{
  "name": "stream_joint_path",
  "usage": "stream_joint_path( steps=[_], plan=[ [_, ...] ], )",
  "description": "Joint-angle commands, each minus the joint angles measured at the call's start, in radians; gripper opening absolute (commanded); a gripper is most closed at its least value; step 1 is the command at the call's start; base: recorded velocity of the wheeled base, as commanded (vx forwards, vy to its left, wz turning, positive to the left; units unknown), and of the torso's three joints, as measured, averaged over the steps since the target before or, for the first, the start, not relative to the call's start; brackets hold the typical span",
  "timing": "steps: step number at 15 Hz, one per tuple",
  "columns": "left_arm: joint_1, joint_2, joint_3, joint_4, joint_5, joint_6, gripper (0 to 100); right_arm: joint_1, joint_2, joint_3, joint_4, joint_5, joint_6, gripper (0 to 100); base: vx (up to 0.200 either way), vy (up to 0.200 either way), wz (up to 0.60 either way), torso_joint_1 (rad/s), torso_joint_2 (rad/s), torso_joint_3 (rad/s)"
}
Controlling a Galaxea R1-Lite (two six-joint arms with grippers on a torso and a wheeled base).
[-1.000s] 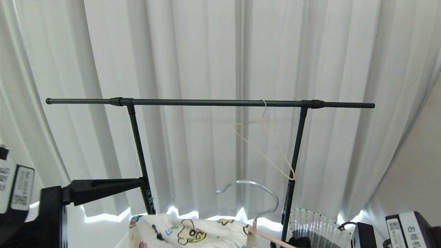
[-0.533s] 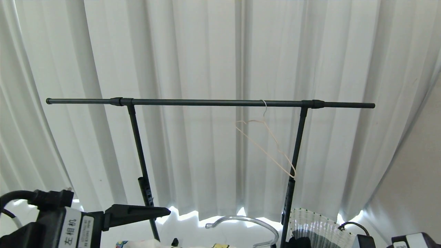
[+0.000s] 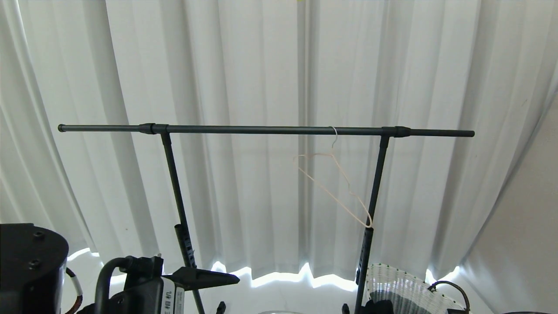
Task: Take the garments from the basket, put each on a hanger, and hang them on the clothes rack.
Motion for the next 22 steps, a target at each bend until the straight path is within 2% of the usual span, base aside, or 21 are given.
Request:
stream_joint_path(
  steps=[1,7,8,13,15,16,19,22],
  plan=[
    [0.000,0.023,-0.009,-0.002,0.000,-0.002,100,0.003,0.012,-0.008,-0.002,0.004,-0.001,0,0.000,0.000,0.00,0.000,0.00,0.000],
    [0.000,0.015,0.003,-0.002,0.000,-0.002,100,0.006,0.049,-0.053,-0.002,0.018,-0.002,0,0.000,0.000,0.00,0.000,0.00,0.000],
    [-0.002,0.015,0.003,-0.002,0.000,-0.002,0,0.006,0.049,-0.054,-0.002,0.018,-0.002,0,0.000,0.000,0.00,0.000,0.00,0.000],
    [-0.002,0.008,0.042,-0.002,0.000,-0.002,0,0.004,0.044,-0.068,-0.002,0.006,-0.005,0,0.000,0.000,0.00,0.000,0.00,0.000],
    [0.000,0.009,0.035,-0.003,0.000,-0.008,0,0.004,0.044,-0.070,-0.002,-0.025,-0.004,0,0.000,0.000,0.00,0.000,0.00,0.000],
    [0.000,0.011,0.034,-0.013,0.002,-0.009,0,0.004,0.047,-0.070,-0.002,-0.043,-0.004,100,0.000,0.000,0.00,0.000,0.00,0.000],
    [0.006,0.012,0.038,-0.022,0.005,-0.011,0,0.003,0.044,-0.067,-0.002,-0.066,-0.004,100,0.000,0.000,0.00,0.000,0.00,0.000],
    [0.070,0.011,0.052,-0.023,0.028,-0.002,0,-0.014,0.042,-0.064,-0.002,-0.101,-0.005,100,0.000,0.000,0.00,0.000,0.00,0.000]
  ],
)
